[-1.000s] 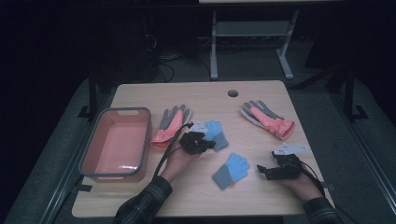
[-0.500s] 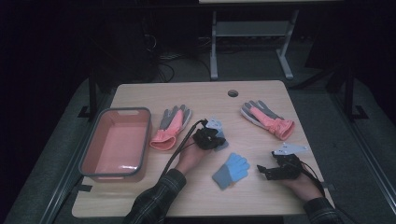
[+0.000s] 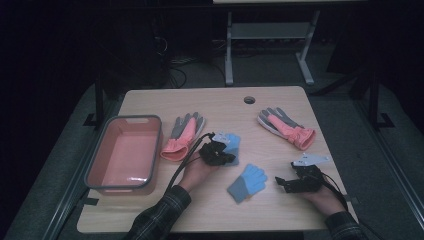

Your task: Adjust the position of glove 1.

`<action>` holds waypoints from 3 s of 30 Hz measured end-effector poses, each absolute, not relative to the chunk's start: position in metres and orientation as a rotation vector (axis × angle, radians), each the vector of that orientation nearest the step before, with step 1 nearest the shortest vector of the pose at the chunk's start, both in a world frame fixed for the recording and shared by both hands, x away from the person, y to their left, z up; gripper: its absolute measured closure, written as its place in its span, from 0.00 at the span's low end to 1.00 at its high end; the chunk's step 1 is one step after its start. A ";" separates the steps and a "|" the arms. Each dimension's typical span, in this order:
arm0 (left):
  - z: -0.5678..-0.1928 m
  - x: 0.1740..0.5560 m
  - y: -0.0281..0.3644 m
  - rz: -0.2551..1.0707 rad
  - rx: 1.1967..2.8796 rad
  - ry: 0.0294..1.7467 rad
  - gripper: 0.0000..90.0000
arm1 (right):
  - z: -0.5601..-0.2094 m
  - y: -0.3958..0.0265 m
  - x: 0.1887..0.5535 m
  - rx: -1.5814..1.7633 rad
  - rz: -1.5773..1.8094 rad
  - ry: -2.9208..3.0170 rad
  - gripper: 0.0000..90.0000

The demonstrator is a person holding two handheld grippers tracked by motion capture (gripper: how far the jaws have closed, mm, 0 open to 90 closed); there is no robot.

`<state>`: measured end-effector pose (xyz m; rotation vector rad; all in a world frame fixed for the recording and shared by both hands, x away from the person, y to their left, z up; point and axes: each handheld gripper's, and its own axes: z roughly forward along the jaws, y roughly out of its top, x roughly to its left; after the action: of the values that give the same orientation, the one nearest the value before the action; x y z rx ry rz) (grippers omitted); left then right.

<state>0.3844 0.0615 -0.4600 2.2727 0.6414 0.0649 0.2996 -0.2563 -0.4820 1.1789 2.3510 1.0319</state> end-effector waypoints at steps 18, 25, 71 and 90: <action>-0.453 0.342 0.106 0.024 2.347 0.611 1.00 | -0.482 -0.256 0.300 1.179 1.032 2.351 0.17; -0.449 0.325 0.126 0.033 2.349 0.640 1.00 | -0.482 -0.256 0.300 1.178 1.032 2.351 0.17; -0.443 0.368 0.123 0.096 2.195 0.817 0.99 | -0.471 -0.247 0.295 1.144 1.045 2.417 0.47; -0.422 0.353 0.104 0.062 2.135 0.734 0.99 | -0.463 -0.186 0.270 0.801 1.196 2.711 1.00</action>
<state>0.3535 0.1042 -0.4220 2.1348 0.7341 0.0616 0.2701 -0.1860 -0.4631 0.8010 2.7110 1.1965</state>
